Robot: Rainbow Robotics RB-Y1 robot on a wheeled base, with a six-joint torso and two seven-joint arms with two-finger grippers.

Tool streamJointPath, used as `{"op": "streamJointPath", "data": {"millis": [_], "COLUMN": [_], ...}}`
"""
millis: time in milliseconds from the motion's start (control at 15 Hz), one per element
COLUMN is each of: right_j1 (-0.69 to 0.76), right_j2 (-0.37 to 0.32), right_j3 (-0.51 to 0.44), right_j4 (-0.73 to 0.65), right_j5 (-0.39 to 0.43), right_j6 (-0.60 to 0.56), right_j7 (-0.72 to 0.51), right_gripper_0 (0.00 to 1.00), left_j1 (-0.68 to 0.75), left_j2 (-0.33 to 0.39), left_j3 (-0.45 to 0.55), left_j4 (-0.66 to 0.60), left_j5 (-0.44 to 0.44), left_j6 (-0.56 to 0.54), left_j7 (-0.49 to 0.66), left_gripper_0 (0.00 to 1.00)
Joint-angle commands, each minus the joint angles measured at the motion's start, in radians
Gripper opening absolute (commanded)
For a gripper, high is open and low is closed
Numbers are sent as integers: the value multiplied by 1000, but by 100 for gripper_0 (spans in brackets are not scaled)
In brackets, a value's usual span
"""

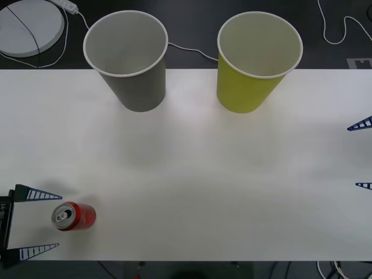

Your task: Put the can into the green bin and the plastic bottle into the gray bin

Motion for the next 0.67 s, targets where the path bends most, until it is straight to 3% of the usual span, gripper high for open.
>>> {"op": "streamJointPath", "data": {"millis": [67, 667], "right_j1": [0, 0], "right_j2": [0, 0], "right_j3": [0, 0], "right_j4": [0, 0], "right_j5": [0, 0], "right_j6": [0, 0], "right_j7": [0, 0], "right_gripper_0": [100, 100], "left_j1": [3, 3], "left_j2": [-37, -147], "left_j3": [0, 0], "left_j4": [0, 0], "left_j5": [20, 30], "left_j6": [25, 91], "left_j7": [-4, -12], "left_gripper_0": [100, 100]}}
